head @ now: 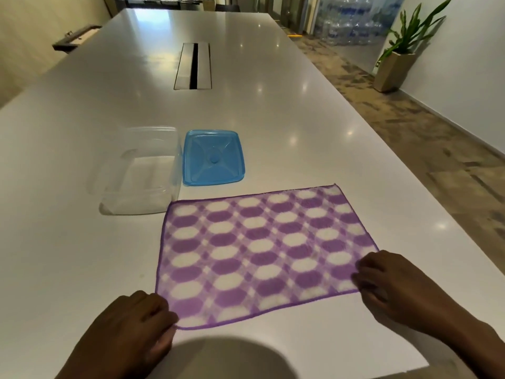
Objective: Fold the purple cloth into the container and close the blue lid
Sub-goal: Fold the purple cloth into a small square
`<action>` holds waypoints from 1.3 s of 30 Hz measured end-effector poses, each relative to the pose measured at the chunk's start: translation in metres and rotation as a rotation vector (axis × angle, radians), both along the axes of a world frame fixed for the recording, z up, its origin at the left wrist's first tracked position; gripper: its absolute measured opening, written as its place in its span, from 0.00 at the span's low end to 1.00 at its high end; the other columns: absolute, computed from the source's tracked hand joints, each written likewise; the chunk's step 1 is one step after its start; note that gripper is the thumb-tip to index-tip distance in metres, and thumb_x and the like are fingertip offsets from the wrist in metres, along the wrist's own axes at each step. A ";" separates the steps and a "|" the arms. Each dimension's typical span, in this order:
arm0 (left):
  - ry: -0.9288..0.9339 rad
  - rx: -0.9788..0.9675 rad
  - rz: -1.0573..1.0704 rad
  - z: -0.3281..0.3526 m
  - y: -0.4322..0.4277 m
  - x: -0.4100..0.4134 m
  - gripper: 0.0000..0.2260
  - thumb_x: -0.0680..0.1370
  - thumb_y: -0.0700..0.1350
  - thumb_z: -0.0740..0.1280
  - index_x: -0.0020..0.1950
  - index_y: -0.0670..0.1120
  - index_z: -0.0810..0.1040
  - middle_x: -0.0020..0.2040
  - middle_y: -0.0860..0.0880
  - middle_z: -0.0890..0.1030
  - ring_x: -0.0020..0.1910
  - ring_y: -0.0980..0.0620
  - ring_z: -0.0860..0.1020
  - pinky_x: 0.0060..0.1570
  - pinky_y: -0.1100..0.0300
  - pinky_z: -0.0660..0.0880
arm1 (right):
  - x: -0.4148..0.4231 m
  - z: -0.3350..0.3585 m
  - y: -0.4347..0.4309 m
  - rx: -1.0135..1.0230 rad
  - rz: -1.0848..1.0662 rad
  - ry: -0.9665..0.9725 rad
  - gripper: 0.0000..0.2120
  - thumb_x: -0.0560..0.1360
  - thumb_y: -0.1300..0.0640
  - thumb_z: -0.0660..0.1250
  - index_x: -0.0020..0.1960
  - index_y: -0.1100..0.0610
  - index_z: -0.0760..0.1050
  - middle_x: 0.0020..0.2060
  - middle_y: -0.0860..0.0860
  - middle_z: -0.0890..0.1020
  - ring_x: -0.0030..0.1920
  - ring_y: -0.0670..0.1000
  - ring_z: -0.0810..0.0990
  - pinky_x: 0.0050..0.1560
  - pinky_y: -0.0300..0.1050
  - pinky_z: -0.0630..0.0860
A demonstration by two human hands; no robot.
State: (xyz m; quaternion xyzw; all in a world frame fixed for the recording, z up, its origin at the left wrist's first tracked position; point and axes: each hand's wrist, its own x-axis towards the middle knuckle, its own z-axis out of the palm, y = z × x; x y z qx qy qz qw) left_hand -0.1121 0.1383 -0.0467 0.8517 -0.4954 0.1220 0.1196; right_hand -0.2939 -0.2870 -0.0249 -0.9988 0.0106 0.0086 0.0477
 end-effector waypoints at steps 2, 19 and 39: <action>-0.020 -0.045 0.002 0.004 -0.003 -0.002 0.13 0.75 0.53 0.61 0.37 0.51 0.82 0.37 0.51 0.82 0.34 0.50 0.77 0.36 0.56 0.67 | 0.005 -0.001 0.001 -0.030 0.012 -0.028 0.06 0.67 0.54 0.71 0.44 0.48 0.81 0.42 0.45 0.81 0.41 0.48 0.78 0.41 0.41 0.72; 0.131 -0.499 0.500 0.062 -0.076 0.077 0.06 0.74 0.42 0.71 0.49 0.49 0.81 0.37 0.50 0.84 0.32 0.49 0.81 0.34 0.59 0.75 | 0.137 0.103 -0.058 0.150 -0.025 -0.029 0.08 0.75 0.61 0.64 0.47 0.47 0.72 0.36 0.49 0.82 0.34 0.48 0.78 0.37 0.49 0.75; 0.116 -0.157 0.162 0.015 -0.206 0.068 0.15 0.76 0.42 0.66 0.63 0.44 0.77 0.65 0.40 0.77 0.63 0.42 0.75 0.65 0.51 0.70 | 0.198 0.005 0.040 0.170 0.138 -0.258 0.23 0.77 0.48 0.63 0.65 0.63 0.75 0.63 0.63 0.78 0.63 0.61 0.76 0.65 0.52 0.70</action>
